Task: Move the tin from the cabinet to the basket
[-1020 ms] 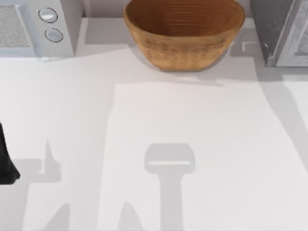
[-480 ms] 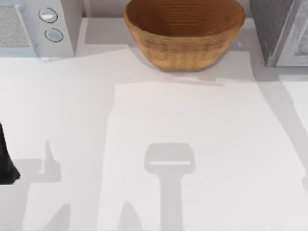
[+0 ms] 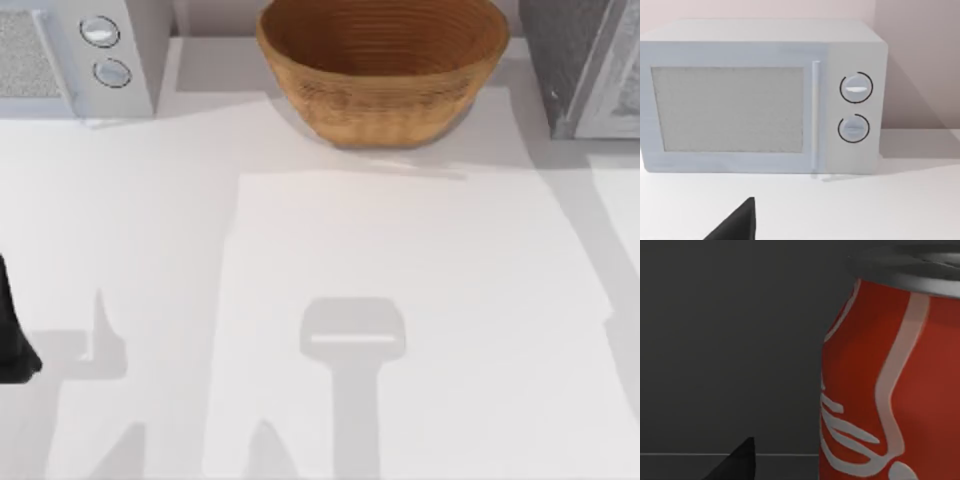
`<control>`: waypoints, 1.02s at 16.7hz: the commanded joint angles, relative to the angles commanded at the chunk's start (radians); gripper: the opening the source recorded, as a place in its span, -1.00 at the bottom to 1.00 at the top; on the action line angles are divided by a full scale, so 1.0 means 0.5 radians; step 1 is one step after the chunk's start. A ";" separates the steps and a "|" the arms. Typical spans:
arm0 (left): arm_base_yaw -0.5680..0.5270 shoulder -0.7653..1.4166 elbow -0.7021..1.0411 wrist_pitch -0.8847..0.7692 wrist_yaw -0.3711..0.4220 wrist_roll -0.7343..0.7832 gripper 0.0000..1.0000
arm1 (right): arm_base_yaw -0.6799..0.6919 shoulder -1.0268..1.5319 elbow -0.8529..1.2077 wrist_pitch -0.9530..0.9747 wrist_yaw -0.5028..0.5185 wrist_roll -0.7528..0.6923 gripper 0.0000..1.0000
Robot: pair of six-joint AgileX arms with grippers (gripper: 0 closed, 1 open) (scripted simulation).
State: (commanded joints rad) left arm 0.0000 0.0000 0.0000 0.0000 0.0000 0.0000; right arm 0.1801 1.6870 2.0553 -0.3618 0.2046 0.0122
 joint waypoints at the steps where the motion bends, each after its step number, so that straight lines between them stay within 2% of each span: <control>1: 0.000 0.000 0.000 0.000 0.000 0.000 1.00 | -0.004 0.020 0.020 0.000 -0.004 0.000 1.00; 5: 0.000 0.000 0.000 0.000 0.000 0.000 1.00 | -0.004 0.022 0.023 0.000 -0.004 0.000 1.00; 17: 0.000 0.000 0.000 0.000 0.000 0.000 1.00 | -0.004 0.022 0.023 0.000 -0.004 0.000 -0.81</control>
State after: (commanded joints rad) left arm 0.0000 0.0000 0.0000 0.0000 0.0000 0.0000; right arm 0.1779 1.6981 2.0666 -0.3620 0.2026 0.0122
